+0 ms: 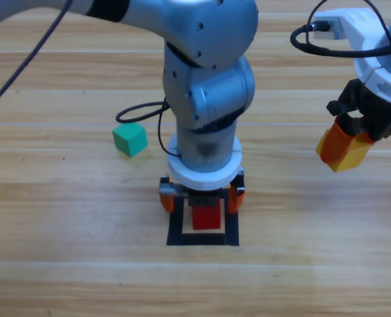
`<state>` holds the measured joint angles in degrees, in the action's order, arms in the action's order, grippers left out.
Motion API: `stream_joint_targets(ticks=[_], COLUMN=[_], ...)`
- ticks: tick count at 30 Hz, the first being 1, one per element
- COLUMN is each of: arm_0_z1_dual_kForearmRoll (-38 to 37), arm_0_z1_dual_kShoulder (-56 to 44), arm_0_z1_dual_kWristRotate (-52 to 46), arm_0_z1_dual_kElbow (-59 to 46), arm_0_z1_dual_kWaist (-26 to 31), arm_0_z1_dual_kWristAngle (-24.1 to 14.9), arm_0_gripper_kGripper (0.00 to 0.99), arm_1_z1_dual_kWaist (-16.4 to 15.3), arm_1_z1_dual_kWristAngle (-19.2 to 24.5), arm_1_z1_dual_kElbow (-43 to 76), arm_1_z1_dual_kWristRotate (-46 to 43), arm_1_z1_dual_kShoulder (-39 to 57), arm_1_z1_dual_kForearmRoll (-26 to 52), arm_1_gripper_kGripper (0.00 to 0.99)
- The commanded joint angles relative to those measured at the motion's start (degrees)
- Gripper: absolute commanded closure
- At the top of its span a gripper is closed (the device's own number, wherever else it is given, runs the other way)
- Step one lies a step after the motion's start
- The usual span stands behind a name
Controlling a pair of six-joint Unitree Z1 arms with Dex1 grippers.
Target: Stack the blocks in the rectangular block: red at the bottom, yellow in the middle, green on top
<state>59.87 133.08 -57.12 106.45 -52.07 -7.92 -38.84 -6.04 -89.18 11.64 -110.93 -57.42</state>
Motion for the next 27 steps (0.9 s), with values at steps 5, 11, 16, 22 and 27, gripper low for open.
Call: stream_joint_targets(ticks=[5, 11, 16, 22, 27], arm_0_z1_dual_kForearmRoll=[3.9, 3.3, -6.9, -25.8, -25.6], arm_0_z1_dual_kShoulder=[-19.0, -30.2, -40.0, -58.7, -59.3], arm_0_z1_dual_kWristRotate=[3.7, 13.5, 25.5, 35.1, 38.4], arm_0_z1_dual_kElbow=[-1.0, -7.9, -21.9, -44.5, -45.1], arm_0_z1_dual_kWaist=[-1.0, 6.7, 13.3, 25.9, 29.1], arm_0_z1_dual_kWristAngle=[-6.8, -3.9, -2.6, 10.1, 10.8], arm_0_gripper_kGripper=[0.04, 0.039, 0.005, 0.0, 0.0], arm_1_z1_dual_kWaist=[-1.7, -6.5, -9.4, -13.2, -16.7], arm_1_z1_dual_kWristAngle=[7.3, 8.6, 8.0, 7.5, 8.5], arm_1_z1_dual_kElbow=[-2.2, -9.5, -14.1, -21.0, -30.5], arm_1_z1_dual_kWristRotate=[7.6, 13.8, 20.0, 24.7, 27.6], arm_1_z1_dual_kShoulder=[-2.1, -8.0, -11.5, -15.4, -21.0], arm_1_z1_dual_kForearmRoll=[-2.3, -7.8, -8.7, -10.1, -14.2], arm_1_gripper_kGripper=[0.824, 0.824, 0.824, 0.824, 0.824])
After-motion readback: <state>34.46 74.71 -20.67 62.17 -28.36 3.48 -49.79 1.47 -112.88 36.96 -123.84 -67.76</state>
